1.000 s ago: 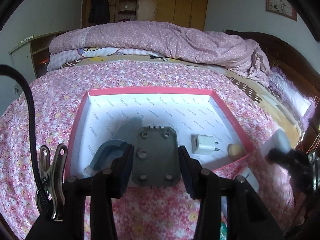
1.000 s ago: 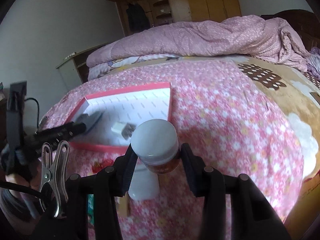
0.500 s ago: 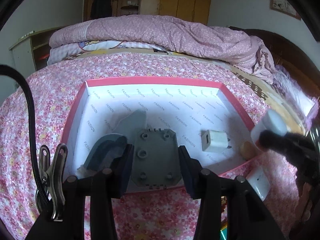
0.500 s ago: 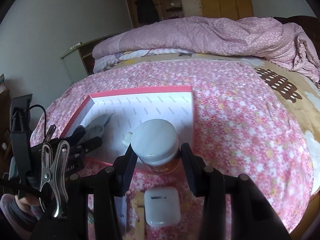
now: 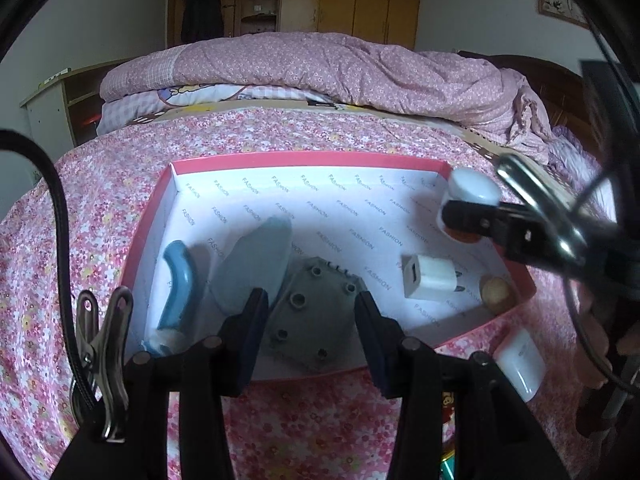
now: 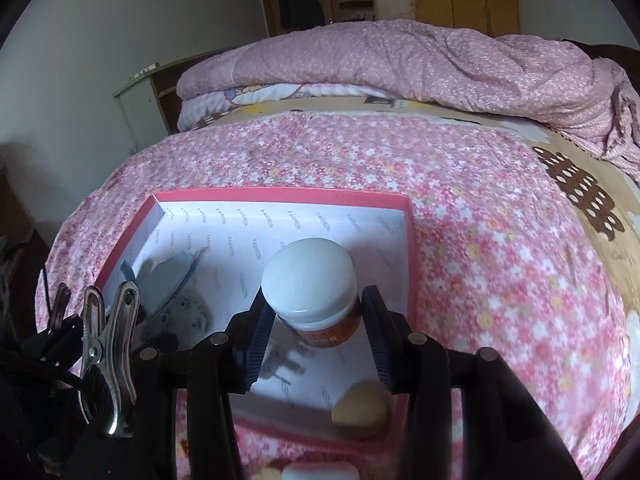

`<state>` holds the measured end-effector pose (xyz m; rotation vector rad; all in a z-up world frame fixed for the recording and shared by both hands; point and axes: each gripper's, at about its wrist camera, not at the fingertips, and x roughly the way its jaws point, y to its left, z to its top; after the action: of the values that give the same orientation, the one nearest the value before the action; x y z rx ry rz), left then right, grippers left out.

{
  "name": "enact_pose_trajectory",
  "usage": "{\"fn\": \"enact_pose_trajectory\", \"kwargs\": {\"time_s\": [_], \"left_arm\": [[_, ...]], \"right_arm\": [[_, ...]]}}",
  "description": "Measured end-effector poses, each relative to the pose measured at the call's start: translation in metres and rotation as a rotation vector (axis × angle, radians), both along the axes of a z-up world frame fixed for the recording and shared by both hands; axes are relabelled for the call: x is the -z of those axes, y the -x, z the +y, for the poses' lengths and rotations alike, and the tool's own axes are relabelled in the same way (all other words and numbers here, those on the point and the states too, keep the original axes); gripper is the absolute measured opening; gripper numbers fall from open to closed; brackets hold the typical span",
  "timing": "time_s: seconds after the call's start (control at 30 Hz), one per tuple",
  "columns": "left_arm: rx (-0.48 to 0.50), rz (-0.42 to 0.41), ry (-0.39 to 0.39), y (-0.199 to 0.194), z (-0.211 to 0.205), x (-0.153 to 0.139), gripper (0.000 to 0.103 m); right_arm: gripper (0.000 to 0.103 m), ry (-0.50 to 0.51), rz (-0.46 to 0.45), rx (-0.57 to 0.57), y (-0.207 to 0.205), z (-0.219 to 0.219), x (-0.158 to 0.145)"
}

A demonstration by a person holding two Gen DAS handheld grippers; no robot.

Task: Organize rigid objects
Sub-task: 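Carry the grey plate and jar over the tray, lowering the plate in with left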

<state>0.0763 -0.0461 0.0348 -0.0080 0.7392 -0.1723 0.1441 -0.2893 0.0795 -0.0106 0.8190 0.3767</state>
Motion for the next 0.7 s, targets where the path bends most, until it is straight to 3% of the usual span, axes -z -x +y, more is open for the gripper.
{"fn": "enact_pose_trajectory", "kwargs": {"time_s": [0.3,0.7], "left_arm": [[0.003,0.0,-0.002,0.001,0.0,0.0,0.047],[-0.032,0.017,0.02,0.003,0.006,-0.005,0.049]], "right_arm": [[0.046,-0.012,0.033,-0.028,-0.009,0.01,0.005],[0.052,-0.013,-0.034,-0.045,0.012,0.01,-0.015]]}}
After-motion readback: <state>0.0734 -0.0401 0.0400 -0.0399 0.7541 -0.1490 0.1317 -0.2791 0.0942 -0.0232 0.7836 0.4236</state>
